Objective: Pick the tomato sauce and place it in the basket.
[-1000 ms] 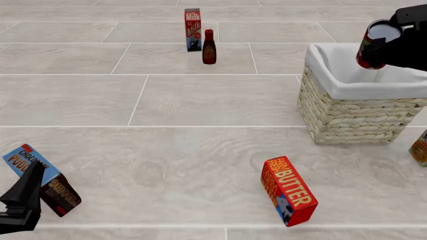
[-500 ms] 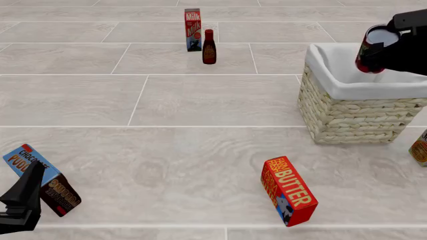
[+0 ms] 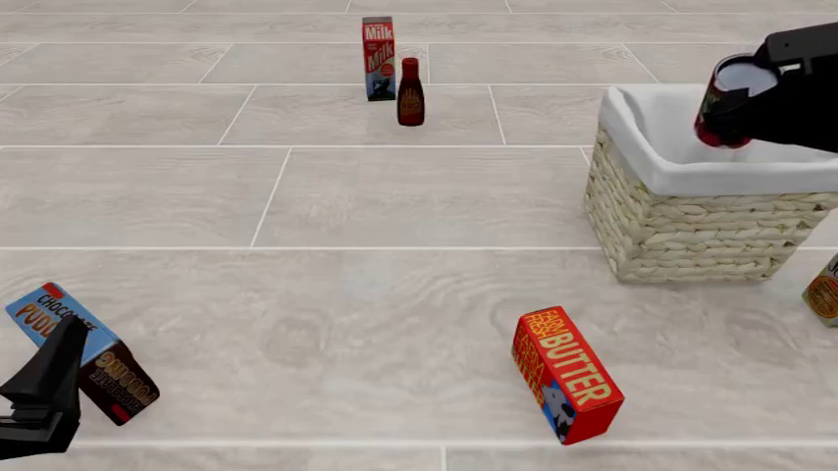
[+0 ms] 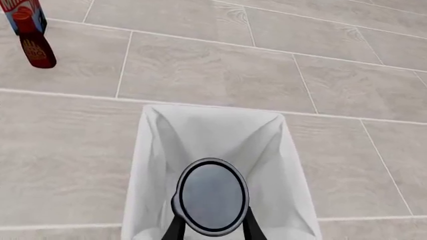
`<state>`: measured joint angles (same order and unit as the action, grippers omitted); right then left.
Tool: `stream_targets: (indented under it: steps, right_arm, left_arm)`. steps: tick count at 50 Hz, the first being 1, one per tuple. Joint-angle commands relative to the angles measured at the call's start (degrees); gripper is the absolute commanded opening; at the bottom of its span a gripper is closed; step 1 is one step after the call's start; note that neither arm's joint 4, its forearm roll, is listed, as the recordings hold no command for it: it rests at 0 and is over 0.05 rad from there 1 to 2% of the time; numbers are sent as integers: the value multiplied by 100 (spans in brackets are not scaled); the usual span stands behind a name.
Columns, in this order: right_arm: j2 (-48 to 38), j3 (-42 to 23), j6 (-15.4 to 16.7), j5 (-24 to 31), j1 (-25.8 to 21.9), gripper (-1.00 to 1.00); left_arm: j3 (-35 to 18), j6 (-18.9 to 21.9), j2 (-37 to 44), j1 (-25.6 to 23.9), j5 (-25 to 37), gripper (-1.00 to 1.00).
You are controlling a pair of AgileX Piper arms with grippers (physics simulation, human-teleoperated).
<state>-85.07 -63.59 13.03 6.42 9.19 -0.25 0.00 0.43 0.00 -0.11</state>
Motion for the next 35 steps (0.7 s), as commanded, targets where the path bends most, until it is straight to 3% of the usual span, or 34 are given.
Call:
stream_targets:
  steps: [1,7,8,35]
  right_arm:
    - [-10,-12,-130,-15,-24,-100]
    - [-3,-23,-226,3,-48,-100]
    - [21,1,-167,-24,-3,100]
    - [223,-49,-297,94,-22,100]
  left_arm:
    - [0,0,0,0,0,100]
    - [0,0,0,0,0,100]
    - [0,0,0,0,0,100]
    - [0,0,0,0,0,100]
